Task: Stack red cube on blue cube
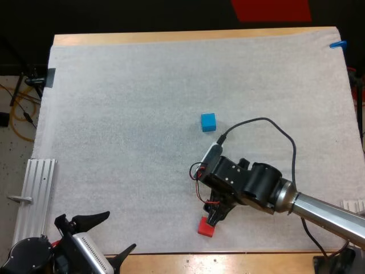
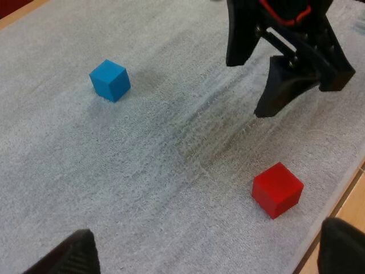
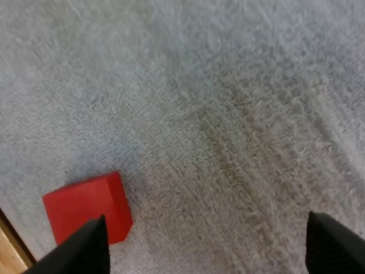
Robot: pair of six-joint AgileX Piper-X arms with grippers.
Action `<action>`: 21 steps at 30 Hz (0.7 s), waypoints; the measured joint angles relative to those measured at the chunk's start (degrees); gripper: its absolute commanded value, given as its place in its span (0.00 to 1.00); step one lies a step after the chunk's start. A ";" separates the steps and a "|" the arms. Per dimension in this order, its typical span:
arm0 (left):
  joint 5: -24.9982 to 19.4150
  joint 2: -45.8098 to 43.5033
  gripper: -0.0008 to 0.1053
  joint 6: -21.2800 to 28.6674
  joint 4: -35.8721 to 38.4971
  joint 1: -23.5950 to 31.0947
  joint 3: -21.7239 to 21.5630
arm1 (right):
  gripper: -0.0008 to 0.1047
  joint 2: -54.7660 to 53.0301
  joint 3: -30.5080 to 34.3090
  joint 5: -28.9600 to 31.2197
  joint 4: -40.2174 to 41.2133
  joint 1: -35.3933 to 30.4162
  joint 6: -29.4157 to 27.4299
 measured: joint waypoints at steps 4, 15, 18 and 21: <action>0.00 0.00 0.72 0.00 0.00 0.00 0.00 | 0.66 0.00 0.12 -0.15 -1.71 3.23 0.90; 0.00 0.00 0.72 0.00 0.00 0.00 0.00 | 0.66 0.00 6.26 -4.44 -5.74 7.88 3.21; 0.00 0.00 0.72 0.00 0.00 0.00 0.00 | 0.66 0.11 7.21 -4.57 -7.79 8.37 3.21; 0.00 0.00 0.72 0.00 0.00 0.00 0.00 | 0.66 1.43 7.32 -4.57 -9.55 8.33 3.02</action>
